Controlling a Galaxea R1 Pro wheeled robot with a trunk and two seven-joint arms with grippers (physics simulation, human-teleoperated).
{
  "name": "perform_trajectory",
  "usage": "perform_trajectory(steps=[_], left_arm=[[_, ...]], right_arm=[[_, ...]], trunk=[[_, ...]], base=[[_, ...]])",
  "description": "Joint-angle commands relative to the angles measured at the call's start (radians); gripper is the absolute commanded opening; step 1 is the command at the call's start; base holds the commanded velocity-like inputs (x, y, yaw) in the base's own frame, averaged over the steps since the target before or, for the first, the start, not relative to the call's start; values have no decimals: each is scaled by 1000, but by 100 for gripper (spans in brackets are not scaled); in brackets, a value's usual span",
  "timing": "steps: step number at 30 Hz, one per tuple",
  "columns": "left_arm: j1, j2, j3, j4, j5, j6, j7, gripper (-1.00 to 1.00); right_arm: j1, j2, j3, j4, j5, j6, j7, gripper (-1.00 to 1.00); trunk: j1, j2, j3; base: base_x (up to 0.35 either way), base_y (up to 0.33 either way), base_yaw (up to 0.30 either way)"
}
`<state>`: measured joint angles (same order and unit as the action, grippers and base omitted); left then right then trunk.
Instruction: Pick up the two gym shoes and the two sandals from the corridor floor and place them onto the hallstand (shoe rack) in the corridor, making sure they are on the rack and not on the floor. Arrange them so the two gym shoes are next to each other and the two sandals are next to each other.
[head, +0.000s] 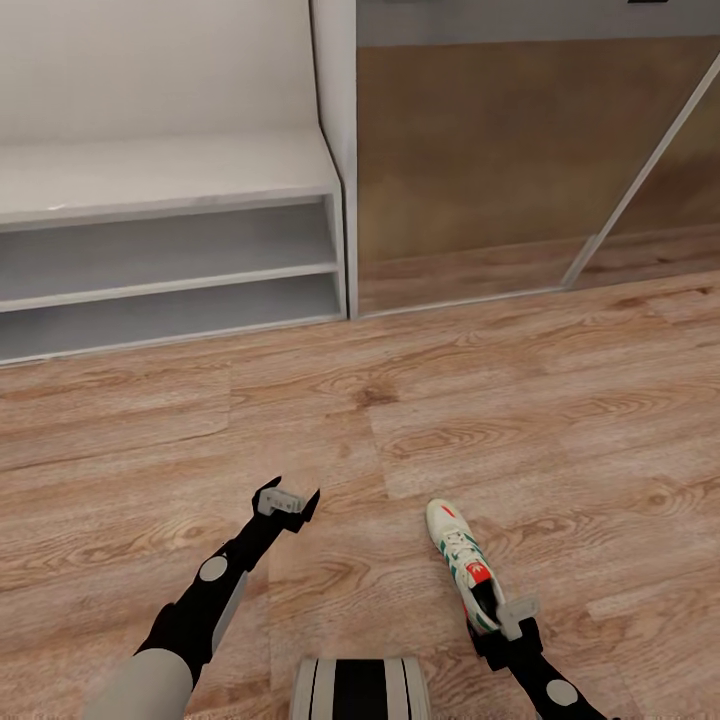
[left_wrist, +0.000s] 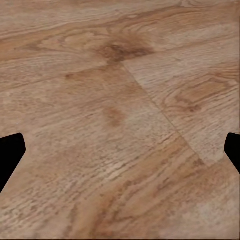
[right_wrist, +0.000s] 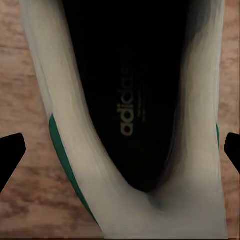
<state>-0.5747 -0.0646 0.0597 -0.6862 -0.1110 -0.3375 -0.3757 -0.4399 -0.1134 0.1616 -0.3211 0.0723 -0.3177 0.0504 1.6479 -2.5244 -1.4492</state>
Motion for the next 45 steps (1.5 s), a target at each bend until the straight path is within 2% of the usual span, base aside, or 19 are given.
perform_trajectory(steps=[1, 6, 18, 19, 45], left_arm=[[-1, -1, 6, 0, -10, -5, -5, 100], [-1, -1, 6, 1, -10, -6, -5, 100], [-1, -2, 6, 2, -10, -6, -5, 100], [-1, -2, 6, 2, -10, -6, -5, 100], [-1, -3, 8, 2, -10, -8, -5, 100]], right_arm=[[0, 0, -2, 0, 7, -3, 2, 100], [0, 0, -2, 0, 7, -3, 2, 100], [0, 0, -2, 0, 7, -3, 2, 100], [0, 0, -3, 0, 7, -3, 2, -100], [0, 0, -2, 0, 7, -2, 2, -100]], trunk=[[0, 0, -5], [2, -2, -24], [2, -2, -24], [2, -2, -24], [2, -2, -24]], base=[[0, 0, 0], [0, 0, 0], [0, 0, 0], [0, 0, 0], [0, 0, 0]])
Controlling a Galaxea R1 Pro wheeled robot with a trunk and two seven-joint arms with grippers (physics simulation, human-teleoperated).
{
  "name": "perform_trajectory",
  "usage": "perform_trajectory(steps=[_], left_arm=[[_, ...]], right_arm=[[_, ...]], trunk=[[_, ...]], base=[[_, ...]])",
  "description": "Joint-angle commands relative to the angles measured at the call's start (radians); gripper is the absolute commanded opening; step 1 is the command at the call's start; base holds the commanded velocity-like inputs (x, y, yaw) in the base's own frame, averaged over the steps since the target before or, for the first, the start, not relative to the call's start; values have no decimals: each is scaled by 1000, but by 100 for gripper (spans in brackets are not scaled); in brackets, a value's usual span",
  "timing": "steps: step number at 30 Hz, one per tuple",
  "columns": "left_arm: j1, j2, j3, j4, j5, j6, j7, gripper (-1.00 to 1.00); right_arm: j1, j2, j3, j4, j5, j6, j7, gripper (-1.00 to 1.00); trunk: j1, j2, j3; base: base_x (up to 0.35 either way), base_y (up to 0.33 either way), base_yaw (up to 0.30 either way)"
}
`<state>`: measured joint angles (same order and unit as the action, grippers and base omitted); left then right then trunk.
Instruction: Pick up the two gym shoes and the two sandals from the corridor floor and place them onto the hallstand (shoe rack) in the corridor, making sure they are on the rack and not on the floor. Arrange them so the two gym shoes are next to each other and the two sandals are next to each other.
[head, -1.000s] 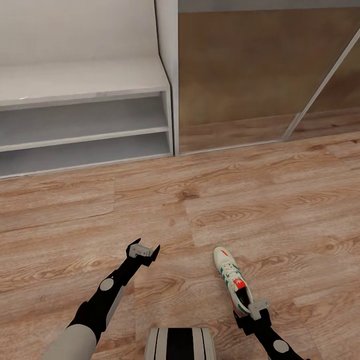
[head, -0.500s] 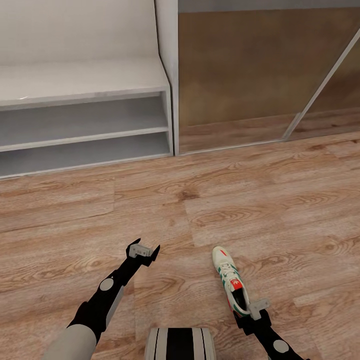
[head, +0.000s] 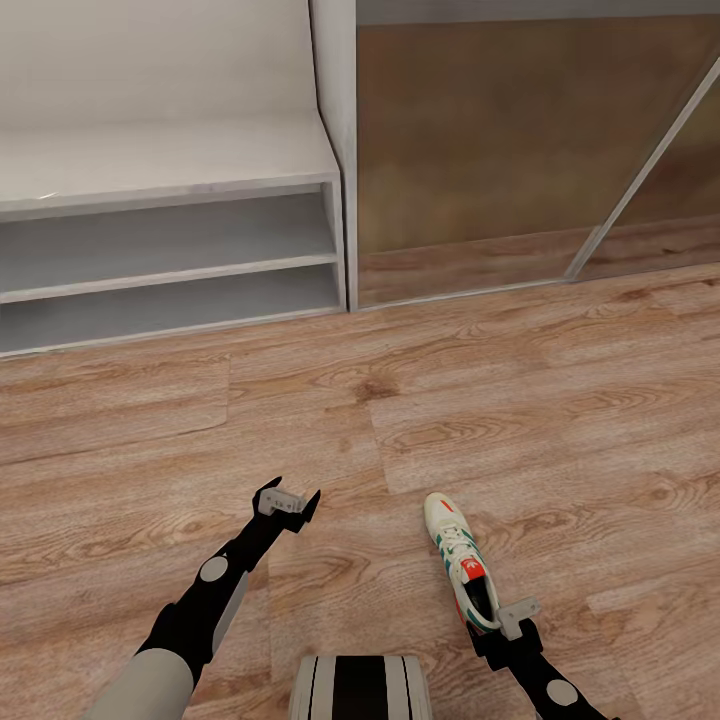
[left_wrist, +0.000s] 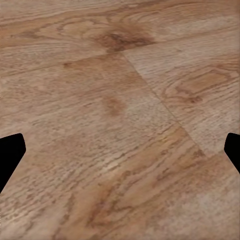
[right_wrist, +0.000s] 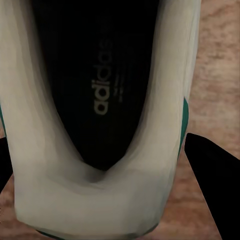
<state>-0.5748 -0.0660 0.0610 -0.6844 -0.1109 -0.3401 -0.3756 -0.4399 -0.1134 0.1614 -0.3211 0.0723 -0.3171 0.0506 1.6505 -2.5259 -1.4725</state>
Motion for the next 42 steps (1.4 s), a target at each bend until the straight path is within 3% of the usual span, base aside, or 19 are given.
perform_trajectory(steps=[1, 5, 19, 29, 31, 32, 33, 34, 35, 36, 37, 42], left_arm=[[0, -1, 6, 0, -10, -6, -5, 100], [0, -3, 6, -1, -10, -6, -5, 100], [0, -1, 8, -1, -10, -3, -5, 100], [5, -3, 12, 52, -2, 1, -3, 100], [23, 2, 17, 75, -3, 11, -1, 100], [108, 34, 47, 99, -5, 20, 12, 100], [120, 38, 50, 100, -5, 20, 14, 100], [168, 51, 59, 102, -6, 18, 33, 100], [179, 55, 60, 102, -6, 17, 41, 100], [222, 81, 63, 109, -4, 10, 97, 100], [231, 88, 64, 121, -2, 7, 120, 100], [242, 98, 66, 182, 11, 1, 168, 100]], right_arm=[[0, 0, -2, 0, 7, -3, 2, -100], [0, 0, -2, 0, 7, -3, 2, -100], [0, 0, -1, -1, 7, -4, 2, -100], [0, 0, -2, -3, 7, -9, 2, -100], [0, 0, -2, -3, 7, -9, 2, -100], [0, -2, -7, -2, 6, -30, 2, -100], [0, -2, -10, -2, 6, -40, 2, -100], [0, -5, -36, -3, 6, -78, 1, -100], [0, -5, -46, -4, 6, -84, 1, -100], [0, -11, -109, -3, 8, -102, 0, -100], [1, -14, -133, -3, 8, -105, 0, -100], [4, -39, -181, -2, 9, -111, -2, -100]], trunk=[[0, 0, -1], [0, 0, -1], [-6, 3, 54], [-11, 5, 92], [-12, 6, 100], [-12, 6, 105], [-13, 6, 110], [-13, 7, 115], [-14, 7, 121], [-14, 7, 126], [-15, 7, 131], [-17, 8, 158]], base=[[0, 0, 0], [0, 0, 0], [0, 0, 0], [0, 0, 0], [0, 0, 0], [0, 0, -64], [0, 0, -71], [0, 0, -87], [0, 0, -90], [0, 0, -95], [0, 0, -96], [0, 0, -96]])
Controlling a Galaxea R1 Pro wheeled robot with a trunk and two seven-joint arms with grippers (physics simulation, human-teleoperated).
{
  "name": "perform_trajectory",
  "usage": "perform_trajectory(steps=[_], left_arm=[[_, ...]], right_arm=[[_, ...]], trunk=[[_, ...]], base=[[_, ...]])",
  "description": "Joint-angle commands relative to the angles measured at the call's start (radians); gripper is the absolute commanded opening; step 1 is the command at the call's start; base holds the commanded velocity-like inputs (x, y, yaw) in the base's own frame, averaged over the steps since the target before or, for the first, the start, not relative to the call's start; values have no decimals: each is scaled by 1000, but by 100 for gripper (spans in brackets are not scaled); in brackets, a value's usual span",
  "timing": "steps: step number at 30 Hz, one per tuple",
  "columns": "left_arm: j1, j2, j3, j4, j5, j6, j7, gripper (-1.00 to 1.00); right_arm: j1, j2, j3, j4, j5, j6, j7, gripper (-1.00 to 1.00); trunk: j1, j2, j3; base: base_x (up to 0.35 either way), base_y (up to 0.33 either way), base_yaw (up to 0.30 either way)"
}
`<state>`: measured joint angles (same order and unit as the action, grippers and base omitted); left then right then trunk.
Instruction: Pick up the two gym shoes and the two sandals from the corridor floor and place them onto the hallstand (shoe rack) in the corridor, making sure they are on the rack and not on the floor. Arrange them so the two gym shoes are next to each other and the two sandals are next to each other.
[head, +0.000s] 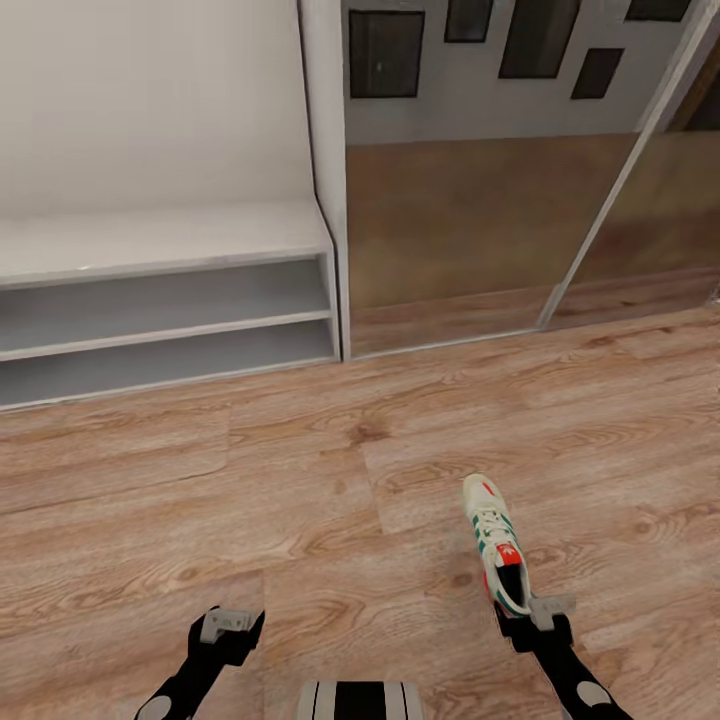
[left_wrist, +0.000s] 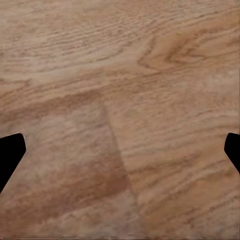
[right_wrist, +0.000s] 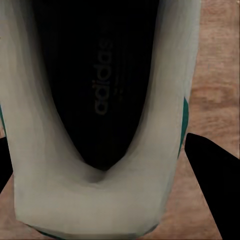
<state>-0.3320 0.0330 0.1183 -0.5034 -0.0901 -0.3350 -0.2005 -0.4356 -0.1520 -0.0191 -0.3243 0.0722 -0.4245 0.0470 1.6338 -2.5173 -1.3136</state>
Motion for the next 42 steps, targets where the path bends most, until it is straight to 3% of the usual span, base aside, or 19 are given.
perform_trajectory(steps=[1, 5, 11, 14, 24, 28, 32, 42], left_arm=[[1, 0, 9, 22, 1, -10, 3, 100], [3, 2, 8, 64, 27, -45, 16, 100], [4, 2, 8, 147, 45, -84, 22, 100], [4, 4, 9, 181, 49, -89, 25, 100], [21, 6, 7, 212, 48, -104, 117, 100], [32, 3, 2, 225, 44, -150, 151, 100], [34, 1, 0, 230, 43, -158, 154, 100], [34, -1, -2, 242, 43, -159, 154, 100]], right_arm=[[0, -6, -12, 1, 8, -4, 1, -100], [11, -13, -44, 2, 7, -7, 0, -100], [60, -14, -161, 10, 7, -69, 2, -100], [71, -14, -195, 35, 7, -104, 2, -100], [78, -7, -217, 124, 8, -150, 2, -100], [78, 4, -218, 153, 8, -151, 2, -100], [78, 16, -218, 177, 8, -151, 3, -100], [78, 19, -219, 183, 5, -149, 4, -100]], trunk=[[-1, 0, 5], [-2, 1, 27], [-5, 2, 59], [-6, 3, 75], [-11, 5, 129], [-13, 6, 151], [-15, 7, 173], [-19, 10, 214]], base=[[0, 0, -94], [0, 0, -92], [0, 0, -85], [0, 0, -75], [0, 0, -31], [0, 0, -2], [0, 0, 0], [0, 0, -130]])
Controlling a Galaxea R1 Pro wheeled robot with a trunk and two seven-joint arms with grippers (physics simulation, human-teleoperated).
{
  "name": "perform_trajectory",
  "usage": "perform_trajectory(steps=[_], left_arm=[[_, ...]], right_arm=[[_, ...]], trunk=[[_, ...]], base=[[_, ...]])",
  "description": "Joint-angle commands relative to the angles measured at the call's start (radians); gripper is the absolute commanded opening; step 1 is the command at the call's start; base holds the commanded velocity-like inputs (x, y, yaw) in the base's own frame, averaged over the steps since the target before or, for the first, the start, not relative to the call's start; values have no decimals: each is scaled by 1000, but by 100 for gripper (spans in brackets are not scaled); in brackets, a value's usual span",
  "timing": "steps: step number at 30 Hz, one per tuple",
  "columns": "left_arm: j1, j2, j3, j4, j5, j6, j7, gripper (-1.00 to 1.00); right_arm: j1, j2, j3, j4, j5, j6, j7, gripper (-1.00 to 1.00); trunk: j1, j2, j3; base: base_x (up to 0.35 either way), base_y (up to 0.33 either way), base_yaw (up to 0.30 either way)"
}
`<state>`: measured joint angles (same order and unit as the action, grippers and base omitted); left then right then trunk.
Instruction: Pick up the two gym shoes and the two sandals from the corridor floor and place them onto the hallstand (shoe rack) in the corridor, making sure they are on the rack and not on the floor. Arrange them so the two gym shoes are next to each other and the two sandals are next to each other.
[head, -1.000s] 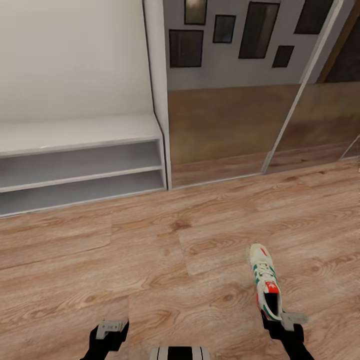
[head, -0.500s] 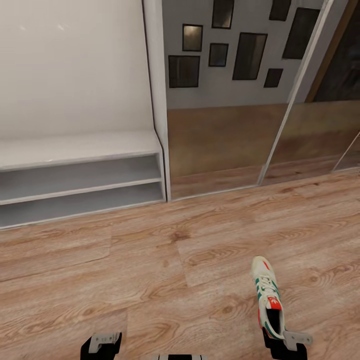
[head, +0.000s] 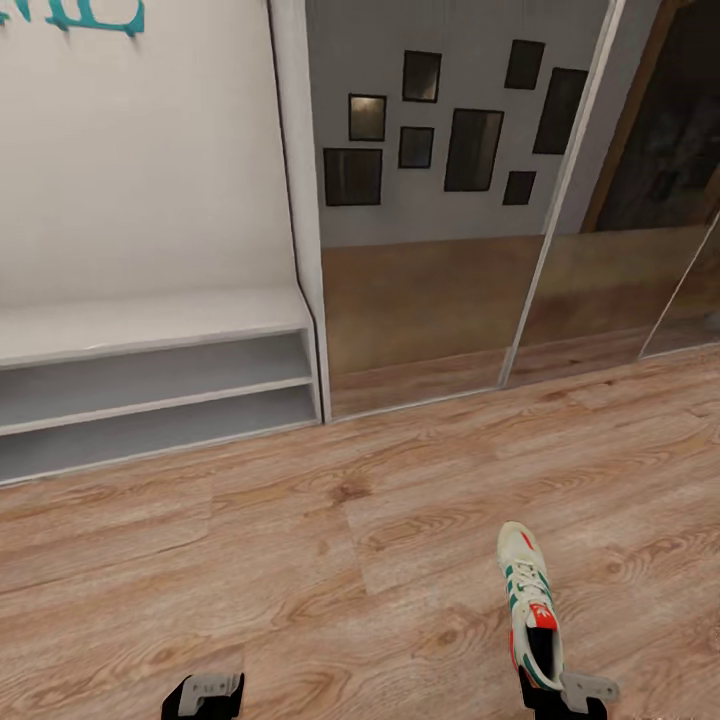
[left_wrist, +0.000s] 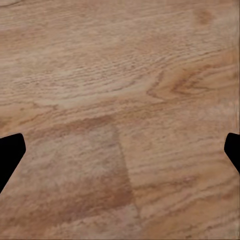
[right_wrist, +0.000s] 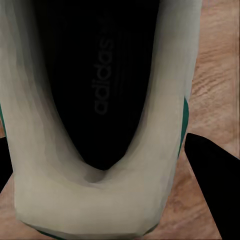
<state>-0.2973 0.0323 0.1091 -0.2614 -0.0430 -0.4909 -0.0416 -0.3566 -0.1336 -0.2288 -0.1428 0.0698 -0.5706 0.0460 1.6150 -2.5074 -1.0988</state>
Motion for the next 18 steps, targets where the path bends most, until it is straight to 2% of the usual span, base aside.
perform_trajectory(steps=[1, 18], left_arm=[[0, -1, 7, 1, -5, -3, -4, 100], [0, -3, 6, 2, -5, -3, -4, 100]], right_arm=[[-1, 0, -9, 1, 7, -3, 5, -100], [-1, 0, -9, 2, 7, -3, 5, -100]], trunk=[[-1, 0, 3], [-8, 4, 69]], base=[[0, 0, -252], [0, 0, -263]])
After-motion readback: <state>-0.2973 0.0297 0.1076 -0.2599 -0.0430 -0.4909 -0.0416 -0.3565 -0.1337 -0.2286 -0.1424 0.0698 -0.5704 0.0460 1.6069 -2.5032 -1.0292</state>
